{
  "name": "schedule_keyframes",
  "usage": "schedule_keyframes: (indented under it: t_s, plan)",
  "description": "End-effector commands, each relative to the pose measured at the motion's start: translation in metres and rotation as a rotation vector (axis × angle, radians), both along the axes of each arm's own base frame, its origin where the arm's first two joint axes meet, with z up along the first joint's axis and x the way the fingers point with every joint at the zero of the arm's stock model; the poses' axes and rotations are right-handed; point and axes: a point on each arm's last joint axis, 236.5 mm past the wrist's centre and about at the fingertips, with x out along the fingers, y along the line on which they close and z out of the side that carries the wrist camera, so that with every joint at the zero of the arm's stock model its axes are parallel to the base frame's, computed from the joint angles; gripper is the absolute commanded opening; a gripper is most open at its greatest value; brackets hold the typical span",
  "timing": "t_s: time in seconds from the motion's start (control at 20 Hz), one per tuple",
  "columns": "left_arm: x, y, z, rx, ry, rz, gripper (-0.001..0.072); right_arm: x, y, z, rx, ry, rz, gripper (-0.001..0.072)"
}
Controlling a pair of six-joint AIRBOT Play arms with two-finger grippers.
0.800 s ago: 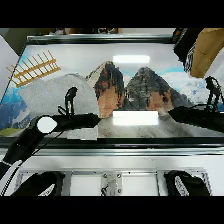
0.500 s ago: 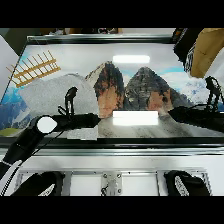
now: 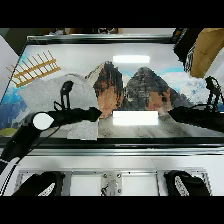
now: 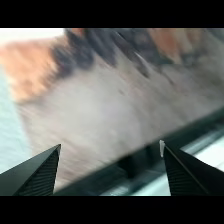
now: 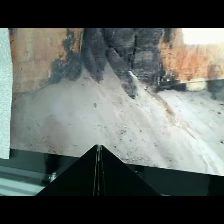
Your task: Fold the clothes and pants, and hang the long-sleeved shirts on hangers.
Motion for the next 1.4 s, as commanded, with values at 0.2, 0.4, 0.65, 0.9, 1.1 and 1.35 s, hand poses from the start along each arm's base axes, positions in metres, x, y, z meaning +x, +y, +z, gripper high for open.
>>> schedule_keyframes:
  t_s: [0.2,0.4,0.65,0.9,1.1,1.35]
  plan:
    - [0.071,0.284,-0.024,0.6,0.148,0.445,0.0684,0.0,0.0,0.0,0.0,0.001,0.0,0.0028]
    - [0.06,0.358,-0.075,0.419,0.352,0.73,0.0684,0.0,0.0,0.0,0.0,0.001,0.0,0.0028]
    - [0.082,0.371,-0.131,0.336,0.397,0.782,0.0684,0.0,0.0,0.0,0.0,0.001,0.0,0.0028]
    - [0.098,0.35,-0.167,0.314,0.426,0.773,0.0684,0.0,0.0,0.0,0.001,0.001,0.0,0.0028]
    - [0.123,0.326,-0.148,0.322,0.322,0.729,0.0011,0.0,0.0,0.0,0.001,0.001,0.0,0.0028]
    - [0.139,0.219,-0.058,0.277,0.12,0.53,0.0008,0.0,0.0,0.0,0.001,0.001,0.001,0.0028]
